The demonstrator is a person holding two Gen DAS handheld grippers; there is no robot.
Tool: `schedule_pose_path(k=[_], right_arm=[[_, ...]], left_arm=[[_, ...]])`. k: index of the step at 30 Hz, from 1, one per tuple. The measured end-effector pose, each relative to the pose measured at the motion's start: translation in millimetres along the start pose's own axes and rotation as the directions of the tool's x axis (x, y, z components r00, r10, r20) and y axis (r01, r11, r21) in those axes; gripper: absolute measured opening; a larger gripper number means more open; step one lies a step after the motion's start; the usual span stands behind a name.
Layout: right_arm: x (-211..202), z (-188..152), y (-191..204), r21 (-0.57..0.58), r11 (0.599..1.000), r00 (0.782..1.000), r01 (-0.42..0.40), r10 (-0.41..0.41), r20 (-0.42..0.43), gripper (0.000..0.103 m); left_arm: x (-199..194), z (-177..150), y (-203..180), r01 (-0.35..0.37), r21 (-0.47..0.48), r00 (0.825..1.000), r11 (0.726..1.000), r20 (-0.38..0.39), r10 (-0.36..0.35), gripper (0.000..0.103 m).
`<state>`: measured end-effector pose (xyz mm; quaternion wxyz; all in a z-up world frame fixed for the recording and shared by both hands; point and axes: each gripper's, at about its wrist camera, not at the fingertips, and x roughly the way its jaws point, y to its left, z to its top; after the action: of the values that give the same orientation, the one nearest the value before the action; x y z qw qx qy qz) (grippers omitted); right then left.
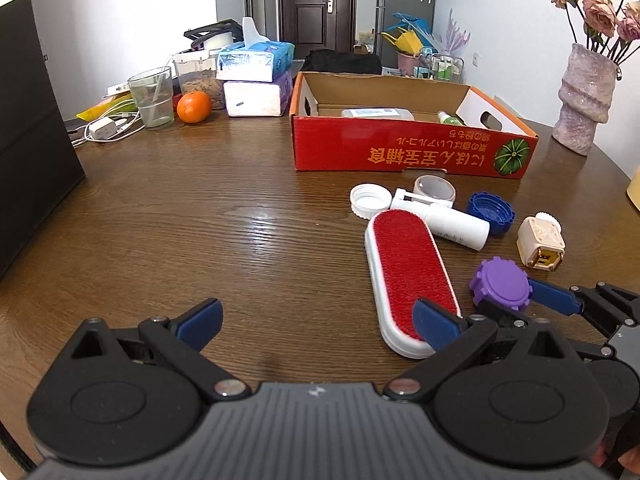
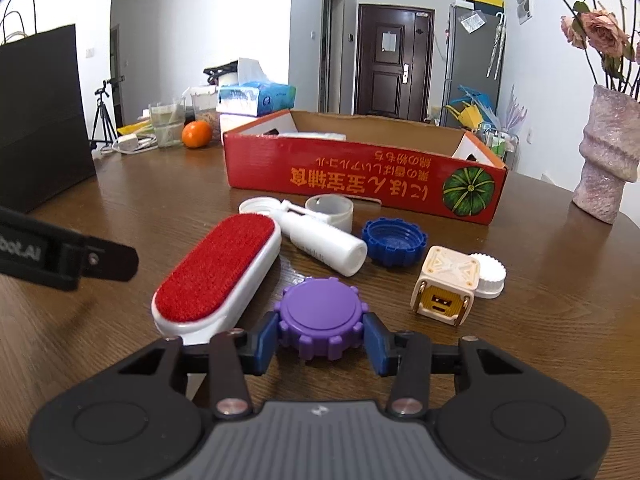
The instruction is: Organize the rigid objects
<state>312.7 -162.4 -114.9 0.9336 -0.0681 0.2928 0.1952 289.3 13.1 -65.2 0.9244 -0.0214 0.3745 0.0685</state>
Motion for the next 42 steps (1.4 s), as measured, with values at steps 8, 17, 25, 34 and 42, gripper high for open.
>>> schedule_pose_path(k=[8, 17, 25, 34, 42], right_arm=[[-9.8, -0.2, -15.8, 0.017, 1.000, 0.999, 0.024, -0.025, 0.047, 0.045], [-22.2, -2.7, -43.1, 0.044, 0.998, 0.993, 0.055, -0.059, 0.099, 0.045], [-32.8, -8.3, -63.9, 0.062, 0.995, 0.988, 0.076, -0.084, 0.134, 0.045], [-36.9, -10.0, -67.5, 0.062, 0.995, 0.983, 0.084, -0.093, 0.159, 0.045], [-35.9, -11.2, -66.2, 0.058, 0.994, 0.982, 0.093, -0.101, 0.158, 0.045]], left_arm=[[7.7, 1.2, -22.0, 0.016, 0.032, 1.000, 0.999, -0.018, -0.016, 0.103], [21.8, 3.7, -47.4, 0.020, 0.056, 0.999, 0.998, -0.045, -0.018, 0.103], [34.9, 3.7, -64.2, 0.011, 0.061, 0.998, 0.998, -0.057, -0.007, 0.103], [52.1, 1.0, -74.7, 0.000, 0.062, 0.997, 0.998, -0.079, 0.005, 0.080], [51.5, 0.0, -73.1, -0.006, 0.052, 0.998, 0.999, -0.063, 0.010, 0.057]])
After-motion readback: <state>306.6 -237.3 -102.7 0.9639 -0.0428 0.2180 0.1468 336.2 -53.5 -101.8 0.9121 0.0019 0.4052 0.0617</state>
